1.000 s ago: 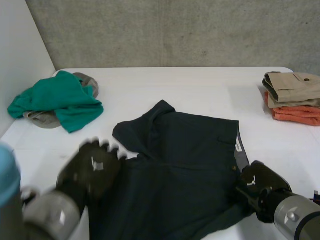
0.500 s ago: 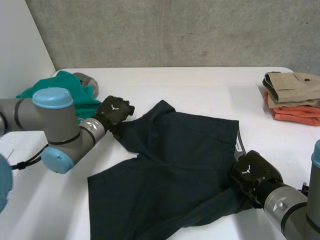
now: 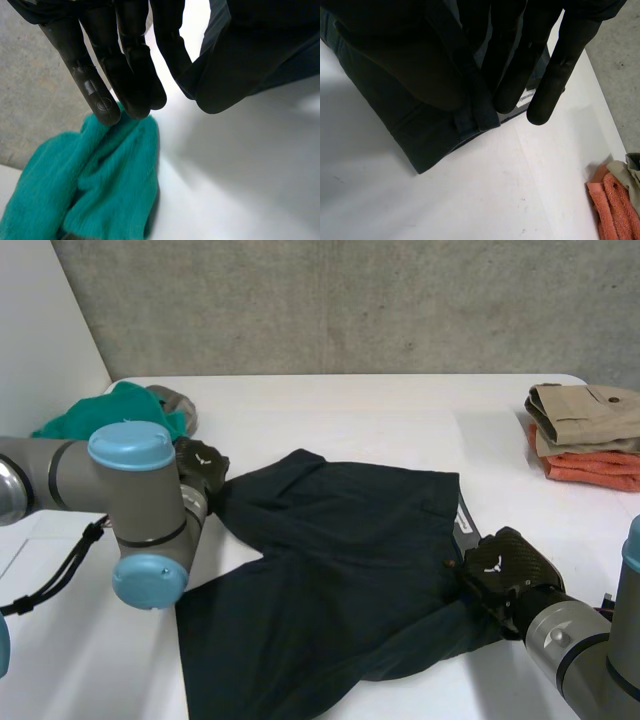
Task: Fold the laundry.
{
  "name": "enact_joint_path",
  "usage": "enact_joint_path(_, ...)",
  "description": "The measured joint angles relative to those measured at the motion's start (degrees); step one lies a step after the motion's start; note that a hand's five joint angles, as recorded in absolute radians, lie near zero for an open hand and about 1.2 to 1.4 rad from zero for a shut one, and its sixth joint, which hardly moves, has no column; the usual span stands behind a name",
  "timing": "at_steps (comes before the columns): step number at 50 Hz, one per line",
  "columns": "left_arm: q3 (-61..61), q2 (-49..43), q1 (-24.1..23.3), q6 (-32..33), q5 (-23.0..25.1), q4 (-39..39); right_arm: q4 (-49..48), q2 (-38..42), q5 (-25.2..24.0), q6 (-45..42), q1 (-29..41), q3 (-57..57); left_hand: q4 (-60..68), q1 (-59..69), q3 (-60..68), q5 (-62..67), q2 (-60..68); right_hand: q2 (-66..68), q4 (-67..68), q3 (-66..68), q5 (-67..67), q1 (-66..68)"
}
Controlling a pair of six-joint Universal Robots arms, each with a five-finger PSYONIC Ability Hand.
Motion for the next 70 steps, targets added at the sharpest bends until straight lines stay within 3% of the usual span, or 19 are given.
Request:
enact_joint_path(10,0.8,-0.4,-1.8,2.2,-5.1,0.3,-0.4,0.1,0.0,2.2,0.2,-0.1,-0.1,0.0,-0.1,0.0,-0.1,0.0,0.0,0.0,0.0,0.0)
enact_joint_path(12,1.4,-0.5,-1.9,2.1,-5.1,0.4,-0.5,0.1,0.0,2.4,0.1,-0.1,-13.9,-14.5,-13.6,-11.8,-15.0,0.0,0.0,0.0,0.0,0.0)
enact_joint_path(14,1.6,-0.3,-2.0,2.0,-5.0,0.4,-0.6,0.1,-0.1,2.5,0.0,-0.1,-34.7,-38.3,-33.8,-32.4,-34.4,0.0,0.0,0.0,0.0,0.0)
enact_joint_path(16,1.4,0.3,-2.1,1.8,-5.0,0.2,-0.7,0.1,-0.1,2.7,-0.1,-0.2,-47.5,-49.8,-46.3,-44.8,-47.0,0.0,0.0,0.0,0.0,0.0)
enact_joint_path(20,-1.0,4.8,-2.8,0.9,-5.0,-1.2,-1.3,0.1,-0.1,4.2,-0.2,-0.7,-55.1,-52.9,-54.2,-52.0,-54.7,0.0,0.0,0.0,0.0,0.0)
enact_joint_path(25,-7.9,14.6,-4.0,-4.1,-5.0,-4.8,-3.2,0.9,-0.1,8.1,-0.1,-1.6,-55.1,-52.9,-54.2,-52.0,-54.7,0.0,0.0,0.0,0.0,0.0)
enact_joint_path(32,-20.6,30.7,-6.9,-18.7,-3.7,-14.1,-6.4,4.3,0.3,13.3,0.2,-2.9,-55.1,-52.9,-54.2,-52.0,-54.7,0.0,0.0,0.0,0.0,0.0)
enact_joint_path(36,-28.1,37.8,-9.3,-26.7,-0.4,-20.9,-7.9,5.7,0.8,14.2,0.4,-2.9,-55.1,-52.9,-54.2,-52.0,-54.7,0.0,0.0,0.0,0.0,0.0)
enact_joint_path(43,-37.3,43.8,-11.6,-33.9,6.1,-28.2,-8.7,5.8,1.8,14.1,0.5,-2.7,-55.1,-52.9,-54.2,-52.0,-54.7,0.0,0.0,0.0,0.0,0.0)
enact_joint_path(50,-41.2,41.1,-12.0,-35.5,8.1,-27.4,-8.6,4.6,2.2,14.0,0.3,-2.4,-48.5,-44.5,-47.5,-45.1,-47.8,0.0,0.0,0.0,0.0,0.0)
enact_joint_path(53,-41.4,38.2,-12.1,-35.3,7.2,-24.6,-8.3,3.7,2.2,14.0,0.1,-2.4,-21.8,-14.6,-21.7,-18.8,-20.6,0.0,0.0,0.0,0.0,0.0)
enact_joint_path(56,-41.2,36.5,-12.2,-35.0,5.3,-21.5,-7.6,2.6,2.2,13.7,-0.1,-2.2,-4.3,0.2,-4.3,-1.6,-3.9,0.0,0.0,0.0,0.0,0.0)
enact_joint_path(62,-40.7,36.8,-13.4,-33.5,0.7,-18.5,-1.0,-1.9,1.8,10.0,-0.7,-1.0,-0.1,0.2,-0.1,0.2,-0.1,0.0,0.0,0.0,0.0,0.0)
enact_joint_path(70,-39.1,40.1,-23.0,-26.3,-0.3,-28.2,18.6,-12.9,0.7,-4.4,-6.4,1.3,0.0,0.2,-0.1,0.2,-0.1,0.0,0.0,0.0,0.0,0.0)
